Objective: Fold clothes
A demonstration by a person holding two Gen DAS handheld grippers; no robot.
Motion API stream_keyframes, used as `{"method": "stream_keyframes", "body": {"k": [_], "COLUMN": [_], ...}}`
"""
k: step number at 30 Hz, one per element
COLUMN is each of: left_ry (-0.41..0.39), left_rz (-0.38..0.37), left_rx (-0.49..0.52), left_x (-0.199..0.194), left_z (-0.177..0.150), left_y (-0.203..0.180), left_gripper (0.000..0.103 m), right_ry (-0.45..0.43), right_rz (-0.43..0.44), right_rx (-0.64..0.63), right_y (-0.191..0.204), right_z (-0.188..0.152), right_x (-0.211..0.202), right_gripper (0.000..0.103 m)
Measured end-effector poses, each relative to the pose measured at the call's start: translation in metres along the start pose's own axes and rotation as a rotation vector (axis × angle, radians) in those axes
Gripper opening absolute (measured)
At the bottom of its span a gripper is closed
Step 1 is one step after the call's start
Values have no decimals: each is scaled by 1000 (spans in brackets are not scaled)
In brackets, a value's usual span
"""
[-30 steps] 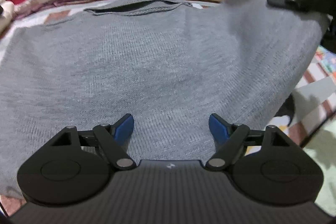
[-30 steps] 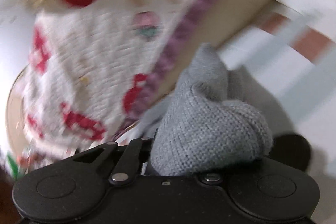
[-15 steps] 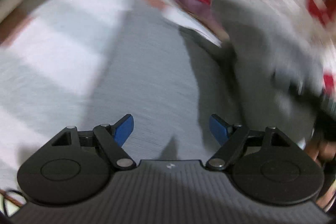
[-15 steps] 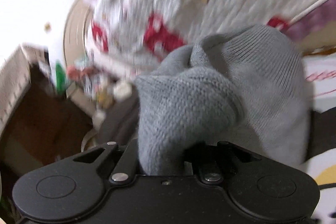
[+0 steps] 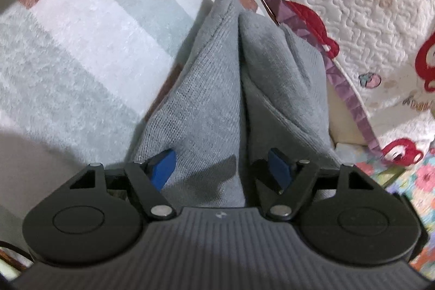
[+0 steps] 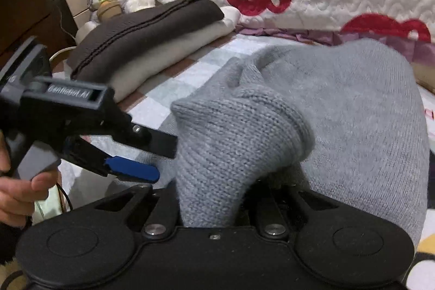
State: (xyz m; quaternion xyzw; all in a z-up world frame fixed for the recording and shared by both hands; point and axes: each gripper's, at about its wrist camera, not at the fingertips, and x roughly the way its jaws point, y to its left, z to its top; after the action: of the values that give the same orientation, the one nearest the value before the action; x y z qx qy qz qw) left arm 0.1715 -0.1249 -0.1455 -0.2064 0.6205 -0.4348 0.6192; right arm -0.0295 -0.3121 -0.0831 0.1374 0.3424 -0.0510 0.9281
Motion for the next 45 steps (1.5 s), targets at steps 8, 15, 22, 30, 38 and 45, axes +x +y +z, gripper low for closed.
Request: {"method": "stream_keyframes", "body": {"k": [8,15,22,30,38,45], "left_ry": [-128,-104,-83,-72,-65,-49], "left_rz": [-138,-116,-57,-34,11,64], "left_rx": [-53,-54,28,97,211,317], "left_x": [-19,-6,3,-1,-11,-8], "left_z": [12,23,23,24,18,9], "left_y": [4,8,-1,-11,-29,-51], "left_gripper": [63,66,72,74,74,79], "right_ry": [-52,38,30,-7,-72,-53], "right_rz": [130,27,-29,10,-56,-306], "right_rx": [36,-305,-407,-470,-385,-417], "right_y": [12,65,80,90,61,34], "right_z": [19,1,-23,-45,-65,-85], "right_x": [8,32,20,-23,-96,-118], "right_gripper": [13,14,25,33,36,60]}}
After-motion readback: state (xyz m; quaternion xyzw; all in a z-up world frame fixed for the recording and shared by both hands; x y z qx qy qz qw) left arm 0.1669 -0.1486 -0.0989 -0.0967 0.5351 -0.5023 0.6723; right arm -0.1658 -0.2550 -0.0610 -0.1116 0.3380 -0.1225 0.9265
